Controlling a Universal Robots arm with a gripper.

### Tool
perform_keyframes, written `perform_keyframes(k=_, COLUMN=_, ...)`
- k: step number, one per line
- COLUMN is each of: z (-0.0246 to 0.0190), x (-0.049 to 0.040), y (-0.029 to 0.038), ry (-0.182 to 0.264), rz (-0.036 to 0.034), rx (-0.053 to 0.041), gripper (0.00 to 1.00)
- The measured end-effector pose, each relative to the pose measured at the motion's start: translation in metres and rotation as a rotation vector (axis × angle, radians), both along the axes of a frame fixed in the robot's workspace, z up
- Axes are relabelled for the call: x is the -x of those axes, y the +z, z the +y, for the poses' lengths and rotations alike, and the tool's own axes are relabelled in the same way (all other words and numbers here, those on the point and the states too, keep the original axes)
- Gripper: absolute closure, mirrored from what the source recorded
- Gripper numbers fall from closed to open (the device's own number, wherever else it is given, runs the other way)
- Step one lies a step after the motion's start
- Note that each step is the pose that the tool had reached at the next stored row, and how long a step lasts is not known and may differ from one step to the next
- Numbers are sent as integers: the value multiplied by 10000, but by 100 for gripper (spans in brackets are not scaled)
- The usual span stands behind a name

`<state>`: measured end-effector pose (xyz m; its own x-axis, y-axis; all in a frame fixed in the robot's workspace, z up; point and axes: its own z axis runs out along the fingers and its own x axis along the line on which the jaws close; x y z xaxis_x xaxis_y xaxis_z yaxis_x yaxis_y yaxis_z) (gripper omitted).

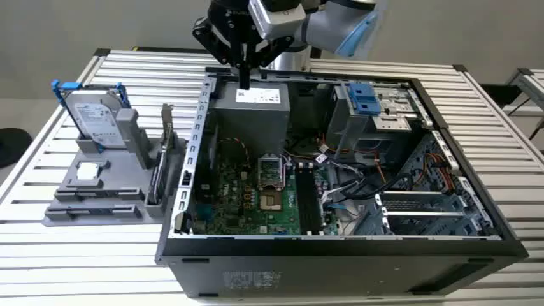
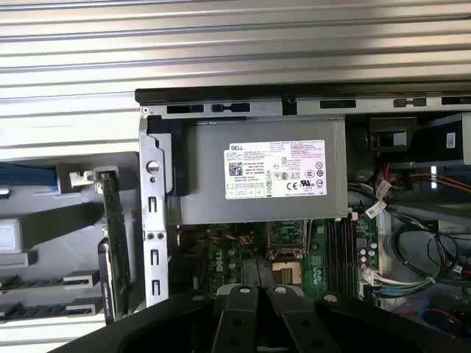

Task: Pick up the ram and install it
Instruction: 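Reach for the ram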

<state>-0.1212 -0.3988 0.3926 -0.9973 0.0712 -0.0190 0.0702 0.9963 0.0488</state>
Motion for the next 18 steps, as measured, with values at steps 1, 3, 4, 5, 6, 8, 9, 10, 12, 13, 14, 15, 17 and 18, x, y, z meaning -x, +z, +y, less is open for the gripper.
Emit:
perform_keyframes(k=1, z=0, x=0, y=0, ry=0, rz=0, rx=0, gripper=100)
perform_keyframes(k=3, z=0, x=0, y=0, ry=1, rz=0, rx=0, gripper=100)
perform_keyframes(k=4, z=0, x=0, y=0, ry=1, rz=0, rx=0, gripper=100)
perform_keyframes(k=5, z=0, x=0, y=0, ry=1, rz=0, rx=0, gripper=100)
perform_keyframes(k=6, z=0, x=0, y=0, ry=0, rz=0, rx=0, gripper=100)
perform_keyframes(k=8, z=0, x=1, y=0, ry=0, rz=0, rx=0, gripper=100)
perform_keyframes(k=9, z=0, x=1, y=0, ry=0, rz=0, rx=0, gripper=100)
perform_keyframes(k=10, z=0, x=1, y=0, ry=0, rz=0, rx=0, gripper=100)
perform_keyframes(k=12, z=0, x=6, y=0, ry=-1, rz=0, rx=0, gripper=100)
perform_keyframes(k=13, z=0, x=12, y=0, ry=-1, rz=0, rx=0, gripper=100)
perform_keyframes(k=14, z=0, x=21, y=0, ry=0, rz=0, rx=0, gripper=100)
perform_keyframes(k=15, z=0, x=31, y=0, ry=0, rz=0, rx=1, gripper=100)
perform_keyframes(k=17, z=0, x=51, y=0, ry=0, rz=0, rx=1, gripper=100)
perform_keyframes(k=18, z=0, x=61, y=0, ry=0, rz=0, rx=0, gripper=100)
